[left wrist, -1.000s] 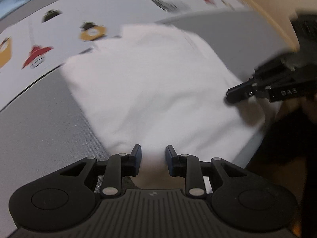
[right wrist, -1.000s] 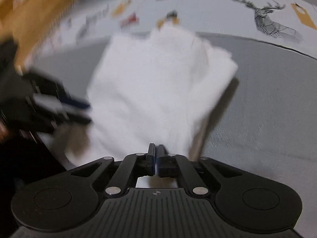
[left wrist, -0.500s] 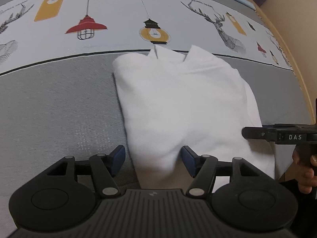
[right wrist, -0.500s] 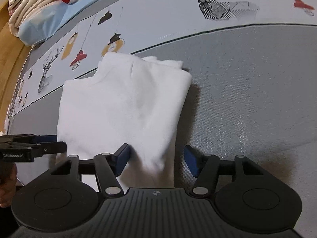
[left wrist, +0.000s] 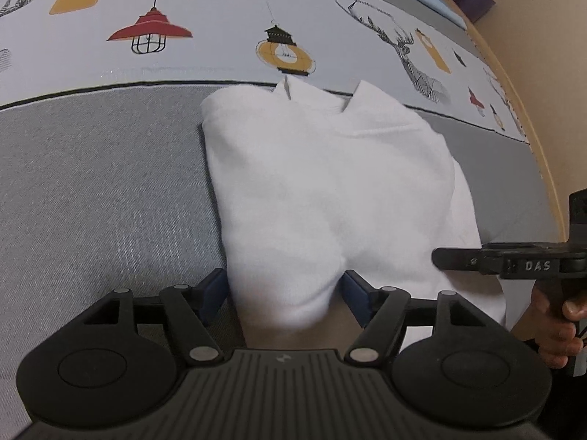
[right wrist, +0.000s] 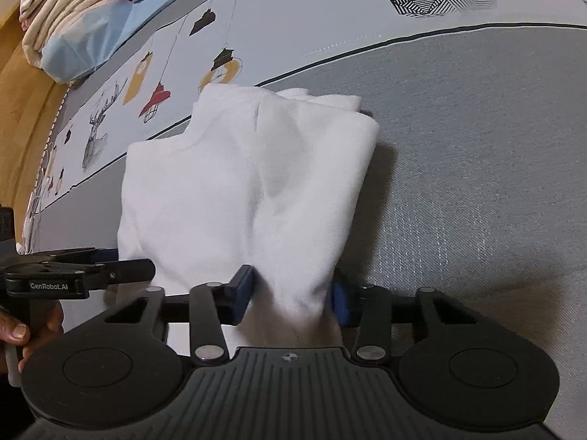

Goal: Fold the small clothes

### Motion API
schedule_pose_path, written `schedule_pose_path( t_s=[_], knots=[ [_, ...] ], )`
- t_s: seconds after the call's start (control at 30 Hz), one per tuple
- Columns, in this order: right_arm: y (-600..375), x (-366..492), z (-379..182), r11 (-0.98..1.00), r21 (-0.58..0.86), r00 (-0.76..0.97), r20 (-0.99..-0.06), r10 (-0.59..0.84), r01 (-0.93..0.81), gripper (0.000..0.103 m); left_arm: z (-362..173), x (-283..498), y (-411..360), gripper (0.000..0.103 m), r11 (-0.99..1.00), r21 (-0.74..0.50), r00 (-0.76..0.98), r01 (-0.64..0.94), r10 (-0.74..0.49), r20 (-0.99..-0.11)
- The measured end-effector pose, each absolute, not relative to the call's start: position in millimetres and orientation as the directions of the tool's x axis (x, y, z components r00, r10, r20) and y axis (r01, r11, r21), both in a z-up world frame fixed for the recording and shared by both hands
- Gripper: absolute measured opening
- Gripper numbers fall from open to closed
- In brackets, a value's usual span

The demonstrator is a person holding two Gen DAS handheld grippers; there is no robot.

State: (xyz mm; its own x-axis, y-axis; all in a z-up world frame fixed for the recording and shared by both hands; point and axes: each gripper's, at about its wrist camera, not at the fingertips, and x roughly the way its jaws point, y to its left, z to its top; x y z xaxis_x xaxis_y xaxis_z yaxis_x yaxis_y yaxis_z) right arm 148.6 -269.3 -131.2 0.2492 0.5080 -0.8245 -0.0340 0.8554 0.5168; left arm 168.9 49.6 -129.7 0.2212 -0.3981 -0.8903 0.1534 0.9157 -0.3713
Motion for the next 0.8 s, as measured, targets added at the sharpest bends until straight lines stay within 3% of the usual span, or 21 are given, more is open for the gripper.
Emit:
schedule_pose_path(
  t_s=[0.13,0.2,0.3,0.57,0.67,0.73,0.8],
  knots=[
    [-267.7,151.6,-129.3,0.852,0.523,0.263,-0.820,0.509,-0.021,0.033,-129.5,174.9,49.5,0.065,0.914,-0.374,0.237,0.156,-0.402,-0.885],
    [-267.3,153.8,-126.6,0.852,0.523,0.280,-0.815,0.507,-0.018,0.029,-123.9,177.4,49.5,0.046,0.912,-0.366,0.260,0.188,-0.405,-0.877],
    [-266.3,159.6,-117.2,0.842,0.540,0.337,-0.790,0.512,-0.013,0.027,-108.0,182.1,50.7,0.040,0.917,-0.320,0.330,0.237,-0.386,-0.861],
    [-241.6,183.2,-73.7,0.828,0.542,0.546,-0.655,0.522,-0.141,0.025,-51.0,196.1,70.1,0.041,0.942,-0.179,0.593,0.284,-0.320,-0.739],
    [-230.4,190.7,-54.1,0.856,0.481,0.661,-0.583,0.473,-0.188,0.033,-38.2,207.4,83.7,0.057,0.965,-0.161,0.673,0.207,-0.260,-0.692],
    [-226.4,197.3,-50.7,0.909,0.398,0.709,-0.605,0.363,-0.127,0.044,-37.1,210.5,96.7,0.058,0.982,-0.146,0.698,0.123,-0.191,-0.690],
    [-227.8,200.7,-53.1,0.929,0.359,0.709,-0.631,0.315,-0.093,0.044,-38.0,211.1,105.0,0.056,0.981,-0.162,0.683,0.107,-0.191,-0.705]
  ],
)
